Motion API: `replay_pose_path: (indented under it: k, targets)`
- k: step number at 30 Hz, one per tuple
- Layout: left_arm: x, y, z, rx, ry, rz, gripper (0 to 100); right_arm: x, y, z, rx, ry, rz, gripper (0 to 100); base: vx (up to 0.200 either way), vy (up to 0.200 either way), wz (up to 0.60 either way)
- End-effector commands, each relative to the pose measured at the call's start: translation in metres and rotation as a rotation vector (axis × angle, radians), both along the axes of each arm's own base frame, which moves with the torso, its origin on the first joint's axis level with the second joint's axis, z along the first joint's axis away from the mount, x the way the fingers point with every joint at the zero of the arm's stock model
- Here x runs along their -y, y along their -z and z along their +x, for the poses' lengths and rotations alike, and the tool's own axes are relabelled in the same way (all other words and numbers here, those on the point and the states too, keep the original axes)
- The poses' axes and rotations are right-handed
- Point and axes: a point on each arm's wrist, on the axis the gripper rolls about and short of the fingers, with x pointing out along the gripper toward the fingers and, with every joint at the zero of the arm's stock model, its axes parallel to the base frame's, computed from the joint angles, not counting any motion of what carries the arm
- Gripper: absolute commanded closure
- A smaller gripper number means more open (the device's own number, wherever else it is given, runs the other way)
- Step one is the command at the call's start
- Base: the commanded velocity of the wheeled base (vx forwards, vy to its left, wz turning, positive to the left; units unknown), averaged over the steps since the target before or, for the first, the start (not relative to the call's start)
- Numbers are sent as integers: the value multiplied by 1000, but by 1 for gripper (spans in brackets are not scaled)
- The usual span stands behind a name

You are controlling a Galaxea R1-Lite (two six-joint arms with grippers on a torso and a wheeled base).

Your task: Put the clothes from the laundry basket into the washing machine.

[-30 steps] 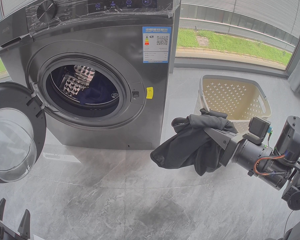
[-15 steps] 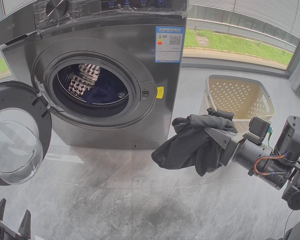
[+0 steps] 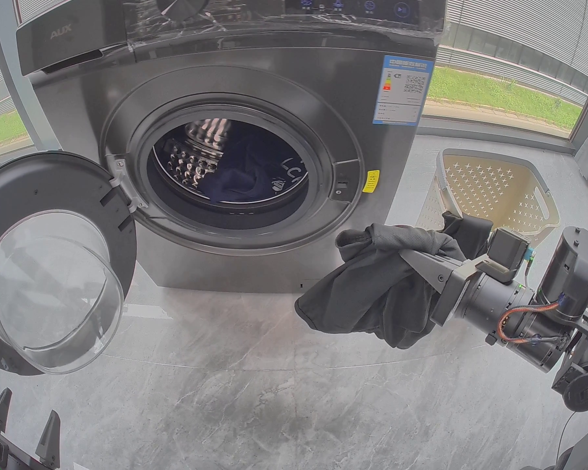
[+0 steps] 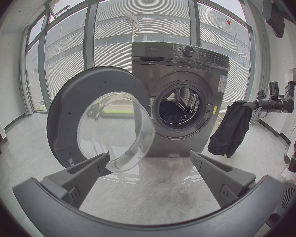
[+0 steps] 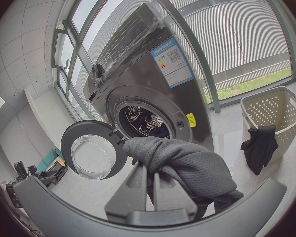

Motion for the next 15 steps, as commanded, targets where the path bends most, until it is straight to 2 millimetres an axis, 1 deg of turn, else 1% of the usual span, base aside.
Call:
replay_pose_path:
  k: [1, 8, 11, 15]
  targets:
    - [0, 5, 0, -4, 0, -1, 0, 0, 0, 0, 0, 0, -1, 100, 0, 0, 0]
    - [0, 5, 0, -4, 0, -1, 0, 0, 1, 0, -4, 0, -4, 100, 0, 0, 0]
    - [0, 5, 0, -4, 0, -2, 0, 0, 1, 0, -3, 0, -3, 100, -200, 0, 0]
    - [0, 5, 0, -4, 0, -1, 0, 0, 1, 0, -5, 0, -2, 100, 0, 0, 0]
